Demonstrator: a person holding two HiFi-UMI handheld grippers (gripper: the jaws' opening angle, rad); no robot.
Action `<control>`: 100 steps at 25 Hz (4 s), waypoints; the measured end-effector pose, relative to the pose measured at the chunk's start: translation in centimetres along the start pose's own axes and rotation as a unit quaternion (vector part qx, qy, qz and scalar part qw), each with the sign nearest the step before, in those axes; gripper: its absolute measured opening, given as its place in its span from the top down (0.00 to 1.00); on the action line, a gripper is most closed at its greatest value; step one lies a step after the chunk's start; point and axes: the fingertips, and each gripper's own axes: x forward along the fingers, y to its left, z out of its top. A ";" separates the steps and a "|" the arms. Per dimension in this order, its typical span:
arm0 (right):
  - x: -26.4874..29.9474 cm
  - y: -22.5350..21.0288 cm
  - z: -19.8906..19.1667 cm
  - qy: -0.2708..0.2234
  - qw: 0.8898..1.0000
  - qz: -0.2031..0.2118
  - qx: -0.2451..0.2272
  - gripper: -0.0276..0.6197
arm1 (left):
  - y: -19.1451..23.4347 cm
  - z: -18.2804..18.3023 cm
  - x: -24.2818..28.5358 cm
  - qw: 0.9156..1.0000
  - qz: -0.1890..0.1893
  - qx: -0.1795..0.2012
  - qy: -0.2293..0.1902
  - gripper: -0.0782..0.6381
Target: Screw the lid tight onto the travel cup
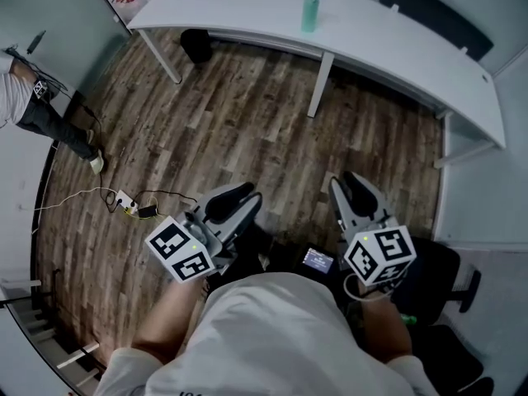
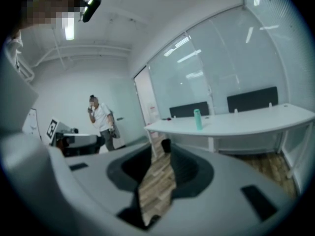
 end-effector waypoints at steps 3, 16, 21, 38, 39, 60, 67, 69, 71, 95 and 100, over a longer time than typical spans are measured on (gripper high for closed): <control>1.6 -0.4 0.5 -0.003 1.000 -0.014 0.001 0.78 | 1.9 0.5 0.9 1.000 -0.014 -0.001 0.004 0.75; 11.0 -1.4 4.6 -0.017 0.998 -0.062 0.010 0.78 | 12.1 6.5 4.7 0.998 -0.057 0.006 0.021 0.75; 14.5 -1.5 5.8 -0.018 0.997 -0.076 0.015 0.78 | 15.4 8.4 5.4 0.997 -0.070 0.009 0.028 0.75; 21.6 -2.5 7.7 -0.016 0.995 -0.101 0.013 0.78 | 22.3 10.6 7.2 0.994 -0.101 0.000 0.039 0.75; 21.9 -2.9 7.9 -0.015 0.995 -0.100 0.014 0.78 | 22.5 10.6 7.7 0.994 -0.101 -0.001 0.041 0.75; 33.4 -21.1 14.8 0.002 0.999 -0.036 0.013 0.78 | 29.3 13.6 27.4 0.998 -0.049 0.004 0.042 0.75; 35.4 -25.3 16.2 0.008 1.000 -0.014 0.009 0.78 | 30.1 14.2 32.4 0.998 -0.037 0.010 0.039 0.75; 35.8 -26.0 16.5 0.010 1.000 -0.009 0.008 0.78 | 30.3 14.4 33.3 0.999 -0.032 0.009 0.037 0.75; 36.3 -26.7 16.9 0.009 1.000 -0.004 0.006 0.78 | 30.5 14.4 34.1 0.999 -0.029 0.009 0.037 0.75; 40.6 -28.6 18.0 0.014 0.999 -0.038 0.007 0.78 | 35.3 15.9 38.6 0.995 -0.065 0.027 0.074 0.73; 41.7 -28.8 18.1 0.017 0.999 -0.050 0.001 0.78 | 36.9 16.1 39.0 0.994 -0.067 0.031 0.079 0.71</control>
